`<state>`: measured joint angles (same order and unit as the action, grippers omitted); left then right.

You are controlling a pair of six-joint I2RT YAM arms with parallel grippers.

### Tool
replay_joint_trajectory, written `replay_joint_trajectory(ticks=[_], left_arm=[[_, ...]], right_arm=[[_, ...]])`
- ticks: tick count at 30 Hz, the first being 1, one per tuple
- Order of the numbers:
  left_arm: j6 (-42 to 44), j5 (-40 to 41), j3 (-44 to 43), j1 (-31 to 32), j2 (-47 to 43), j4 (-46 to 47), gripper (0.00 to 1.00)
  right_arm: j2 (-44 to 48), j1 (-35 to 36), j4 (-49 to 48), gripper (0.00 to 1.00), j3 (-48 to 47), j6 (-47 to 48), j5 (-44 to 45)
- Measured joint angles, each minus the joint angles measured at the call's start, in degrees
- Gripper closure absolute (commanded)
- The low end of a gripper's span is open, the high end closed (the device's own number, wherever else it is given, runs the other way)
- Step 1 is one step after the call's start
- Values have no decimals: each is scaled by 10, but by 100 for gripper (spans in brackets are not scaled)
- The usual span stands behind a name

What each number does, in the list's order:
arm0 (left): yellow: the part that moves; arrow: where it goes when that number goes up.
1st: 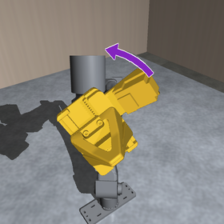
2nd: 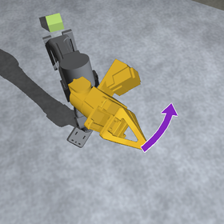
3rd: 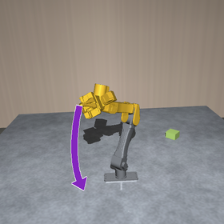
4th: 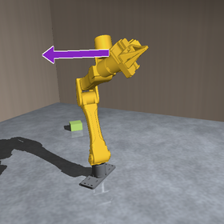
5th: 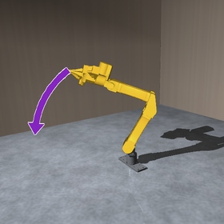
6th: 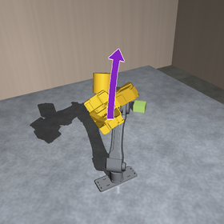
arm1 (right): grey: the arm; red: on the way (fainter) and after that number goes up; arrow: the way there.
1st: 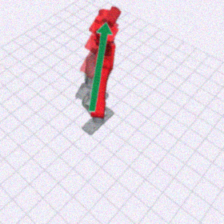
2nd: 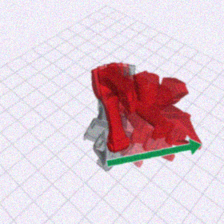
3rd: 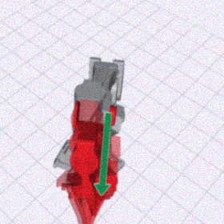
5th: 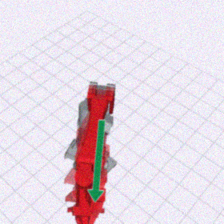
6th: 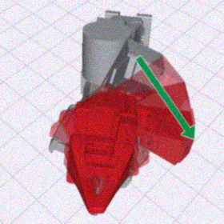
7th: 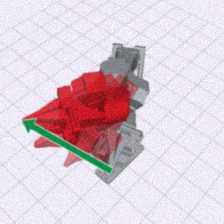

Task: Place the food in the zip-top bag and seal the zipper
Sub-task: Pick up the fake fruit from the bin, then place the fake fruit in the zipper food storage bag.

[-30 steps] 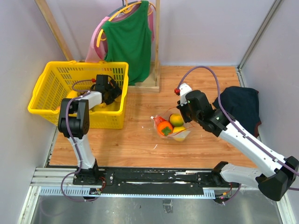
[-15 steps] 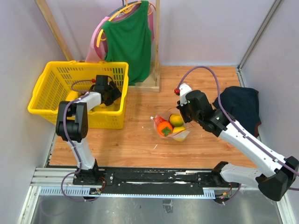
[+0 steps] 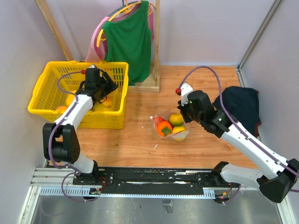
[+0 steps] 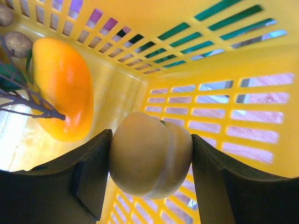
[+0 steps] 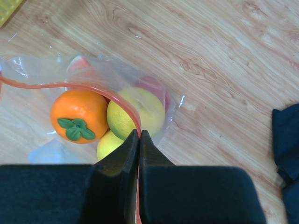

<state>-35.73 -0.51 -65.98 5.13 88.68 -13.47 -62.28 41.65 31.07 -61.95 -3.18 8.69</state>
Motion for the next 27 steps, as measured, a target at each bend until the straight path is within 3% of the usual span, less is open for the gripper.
replay_joint_trajectory(ticks=[6,15,27], left_arm=[[22,6,0,12,-75,-38,56],[58,1,-2,78,-190,-67,56],[119,-13,-9,249,-246,-62,57]], right_arm=[[6,0,-6,99,3,-1,-9],[9,0,-13,99,7,-11,-17],[17,0,-22,99,14,-23,-29]])
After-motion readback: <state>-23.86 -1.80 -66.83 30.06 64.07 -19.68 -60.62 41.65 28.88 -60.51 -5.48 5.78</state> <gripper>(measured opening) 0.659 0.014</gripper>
